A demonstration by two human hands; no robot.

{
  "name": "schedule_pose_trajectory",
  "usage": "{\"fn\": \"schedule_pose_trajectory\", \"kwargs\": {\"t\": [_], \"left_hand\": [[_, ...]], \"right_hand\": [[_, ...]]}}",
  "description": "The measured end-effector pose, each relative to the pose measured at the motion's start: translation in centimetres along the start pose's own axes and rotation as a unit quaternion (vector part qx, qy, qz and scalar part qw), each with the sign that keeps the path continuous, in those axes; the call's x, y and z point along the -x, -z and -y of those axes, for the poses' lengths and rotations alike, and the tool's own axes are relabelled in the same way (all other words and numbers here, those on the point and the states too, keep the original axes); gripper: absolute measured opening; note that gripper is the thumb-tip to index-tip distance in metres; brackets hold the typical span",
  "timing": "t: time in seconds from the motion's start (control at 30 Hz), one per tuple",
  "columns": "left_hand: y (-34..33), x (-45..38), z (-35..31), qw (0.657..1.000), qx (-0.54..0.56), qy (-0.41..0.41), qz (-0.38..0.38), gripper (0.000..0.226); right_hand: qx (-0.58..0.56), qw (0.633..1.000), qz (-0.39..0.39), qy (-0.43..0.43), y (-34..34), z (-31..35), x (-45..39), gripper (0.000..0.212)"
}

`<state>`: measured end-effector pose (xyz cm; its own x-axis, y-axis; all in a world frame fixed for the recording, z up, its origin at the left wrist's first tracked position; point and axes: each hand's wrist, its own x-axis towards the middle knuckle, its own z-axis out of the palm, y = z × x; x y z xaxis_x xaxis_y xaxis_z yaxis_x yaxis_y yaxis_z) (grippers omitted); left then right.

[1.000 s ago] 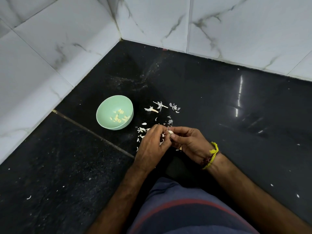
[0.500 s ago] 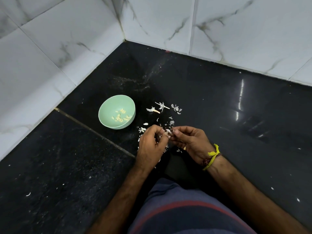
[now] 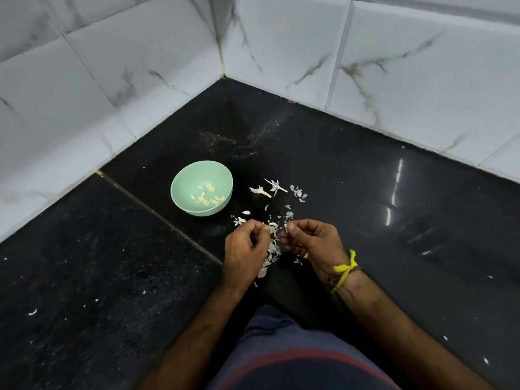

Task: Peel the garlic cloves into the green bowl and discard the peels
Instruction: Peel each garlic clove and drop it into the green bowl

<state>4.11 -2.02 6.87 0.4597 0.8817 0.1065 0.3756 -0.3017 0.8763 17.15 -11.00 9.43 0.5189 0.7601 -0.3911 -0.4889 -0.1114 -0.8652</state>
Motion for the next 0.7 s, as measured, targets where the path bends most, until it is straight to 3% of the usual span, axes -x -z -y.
{"fn": "schedule_pose_trajectory", "kwargs": {"t": [0.2,0.33,0.43,0.7], "left_hand": [[-0.7,-1.8,3.3,0.984,-0.165,-0.058,0.031,0.032],[-1.2,-2.3,5.8,0.98,-0.179,-0.08,0.032,0.016],[-1.4,-2.2,6.5,0.983,-0.158,-0.097,0.01,0.021],[-1.9,-2.4,6.9,0.981,-0.153,-0.115,-0.02,0.01]], "right_hand": [[0.049,0.998,-0.02,0.017,-0.8,1.3,-2.2,0.004],[0.071,0.997,-0.03,0.012,-1.3,1.1,-3.3,0.007],[0.146,0.988,-0.028,0.038,-2.6,1.1,-4.1,0.009],[0.373,0.908,0.024,0.19,-11.5,2.2,-10.1,0.012]]}}
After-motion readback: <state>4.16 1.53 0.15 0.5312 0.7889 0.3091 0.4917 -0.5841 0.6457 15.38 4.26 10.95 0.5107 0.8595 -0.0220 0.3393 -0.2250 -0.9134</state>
